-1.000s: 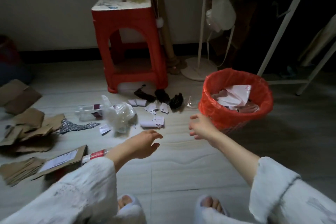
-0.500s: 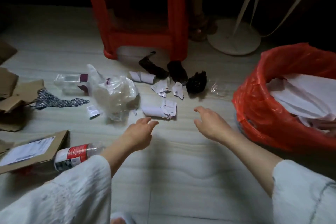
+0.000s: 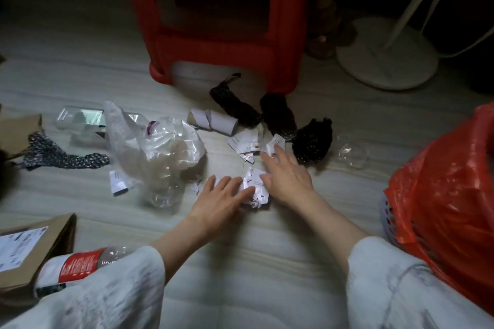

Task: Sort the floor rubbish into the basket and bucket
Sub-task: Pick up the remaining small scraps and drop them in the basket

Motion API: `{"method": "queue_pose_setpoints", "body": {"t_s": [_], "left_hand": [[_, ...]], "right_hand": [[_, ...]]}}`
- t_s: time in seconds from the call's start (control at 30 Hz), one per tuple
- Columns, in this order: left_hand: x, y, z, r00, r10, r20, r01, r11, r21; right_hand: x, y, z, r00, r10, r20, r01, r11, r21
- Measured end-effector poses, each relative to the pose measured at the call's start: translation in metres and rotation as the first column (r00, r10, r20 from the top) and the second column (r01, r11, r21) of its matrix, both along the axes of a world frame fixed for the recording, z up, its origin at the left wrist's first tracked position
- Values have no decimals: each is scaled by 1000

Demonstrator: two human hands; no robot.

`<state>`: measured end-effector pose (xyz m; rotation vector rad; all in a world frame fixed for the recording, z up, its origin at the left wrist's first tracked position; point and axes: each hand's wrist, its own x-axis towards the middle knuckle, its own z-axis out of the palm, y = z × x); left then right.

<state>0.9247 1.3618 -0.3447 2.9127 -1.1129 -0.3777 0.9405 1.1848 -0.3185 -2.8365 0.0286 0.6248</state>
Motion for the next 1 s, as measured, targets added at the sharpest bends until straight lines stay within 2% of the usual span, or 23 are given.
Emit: {"method": "queue_pose_setpoints", "body": {"t_s": [0.1, 0.23, 0.3, 0.5, 0.6, 0.67, 0.77, 0.83, 0.93, 1.0], "left_hand": [[-2, 8, -9, 1000, 20, 12, -19, 995, -97], [-12, 23, -13, 1000, 6, -7, -7, 993, -119], [-11, 27, -10, 999, 48, -22, -51, 992, -118], [-22, 40, -1, 995, -27, -95, 26, 999, -20], [-33, 43, 7, 990, -40, -133, 44, 999, 29], [-37, 43, 13, 980, -36, -194, 43, 998, 35], [-41, 46, 19, 977, -10, -214, 45, 986, 158], [-44, 49, 21, 974, 8, -225, 35, 982, 185], [-53, 55, 24, 971, 33, -235, 12, 982, 188], [-59, 57, 22, 976, 38, -215, 1, 984, 180]], "right_hand": [[7, 6, -14, 998, 37, -54, -42, 995, -95], [-6, 9, -20, 997, 78, -20, -80, 994, -79], [-19, 10, -19, 996, 86, -13, -86, 995, -56], [-65, 28, -18, 999, 50, 19, -50, 999, 4], [-74, 30, -13, 997, 72, 36, -71, 997, -16], [-82, 28, -11, 996, 84, 29, -84, 996, -9], [-98, 22, -7, 994, 106, -11, -106, 994, 5], [-106, 18, -4, 994, 108, -24, -107, 994, 24], [-114, 17, 1, 1000, -7, 6, 6, 996, 92], [-114, 17, 3, 997, -23, 69, 19, 998, 53]]}}
